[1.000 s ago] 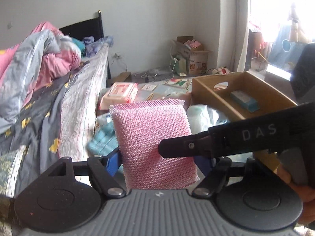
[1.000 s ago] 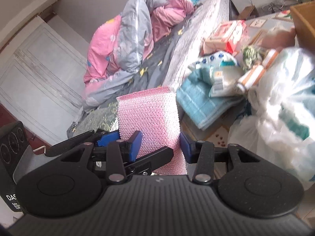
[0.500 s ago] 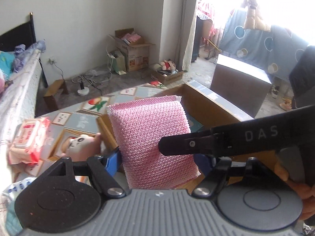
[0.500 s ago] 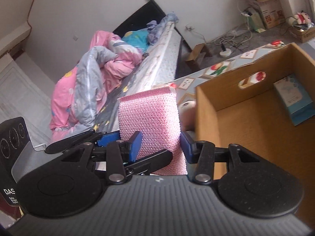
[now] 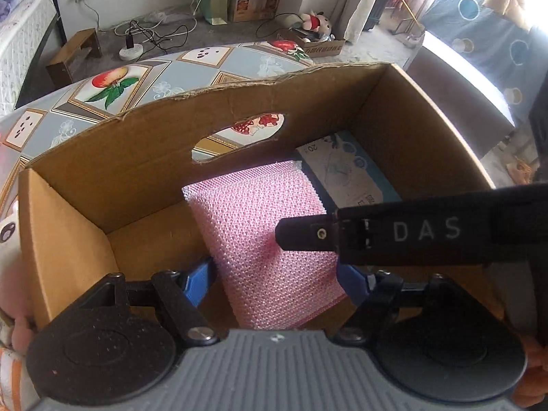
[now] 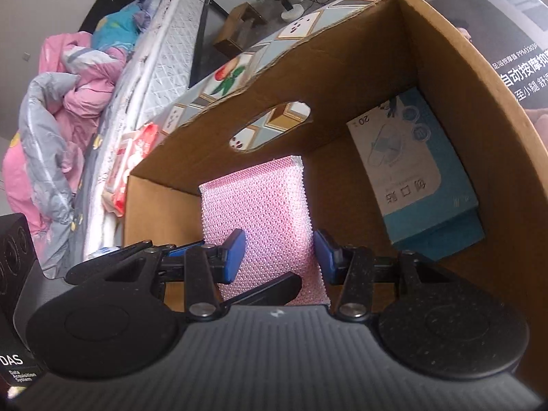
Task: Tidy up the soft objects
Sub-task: 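Lower the pink cloth beside the blue box and open the right gripper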
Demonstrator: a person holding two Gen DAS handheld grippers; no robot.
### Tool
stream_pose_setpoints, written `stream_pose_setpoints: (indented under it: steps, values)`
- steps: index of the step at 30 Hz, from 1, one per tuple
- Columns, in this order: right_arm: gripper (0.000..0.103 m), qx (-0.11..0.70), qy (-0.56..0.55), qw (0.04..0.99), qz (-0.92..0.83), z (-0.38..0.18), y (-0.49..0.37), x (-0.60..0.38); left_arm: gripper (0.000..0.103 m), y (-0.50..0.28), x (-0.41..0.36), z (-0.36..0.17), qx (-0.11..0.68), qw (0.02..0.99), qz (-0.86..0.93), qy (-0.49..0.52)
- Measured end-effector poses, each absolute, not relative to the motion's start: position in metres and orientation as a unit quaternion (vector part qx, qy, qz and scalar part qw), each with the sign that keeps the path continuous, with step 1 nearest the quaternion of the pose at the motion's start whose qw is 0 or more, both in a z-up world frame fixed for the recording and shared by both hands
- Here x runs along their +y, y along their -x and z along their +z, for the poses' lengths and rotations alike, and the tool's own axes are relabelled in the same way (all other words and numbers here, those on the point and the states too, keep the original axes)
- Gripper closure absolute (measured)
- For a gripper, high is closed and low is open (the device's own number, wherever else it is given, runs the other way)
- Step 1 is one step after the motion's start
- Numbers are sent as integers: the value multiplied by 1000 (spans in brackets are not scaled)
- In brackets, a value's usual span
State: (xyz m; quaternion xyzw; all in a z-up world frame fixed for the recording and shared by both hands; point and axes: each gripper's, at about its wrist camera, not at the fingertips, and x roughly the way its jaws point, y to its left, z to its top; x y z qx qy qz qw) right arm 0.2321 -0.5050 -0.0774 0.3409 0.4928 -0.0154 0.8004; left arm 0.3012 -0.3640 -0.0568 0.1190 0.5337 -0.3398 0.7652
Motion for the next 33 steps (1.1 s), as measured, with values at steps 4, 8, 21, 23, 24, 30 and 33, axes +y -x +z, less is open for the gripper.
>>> stream_pose_setpoints:
  steps: [4,8,21,23,24,30,33]
  values:
    - [59,491,-302,816,-33,-85,-250,-504,22,-309,-373,-61,539,766,-330,-118]
    - [59,469,-295,832,-43,-76,-243,-513,18,-294,-366,-43,517,777,-334,-129]
    - [61,425,-403,810,35,-50,-215,-501,14,-249,-258,48,465,802,-367,-78]
    - [61,439,-411,797,46,-61,-228,-486,13,-241,-233,56,447,817,-354,-82]
    - [61,448,-415,791,49,-67,-235,-480,13,-237,-221,57,440,825,-342,-87]
    - [61,497,-413,762,48,-108,-260,-447,13,-223,-136,47,434,859,-254,-95]
    - [62,512,-390,765,22,-119,-262,-441,12,-220,-87,37,448,865,-215,-71]
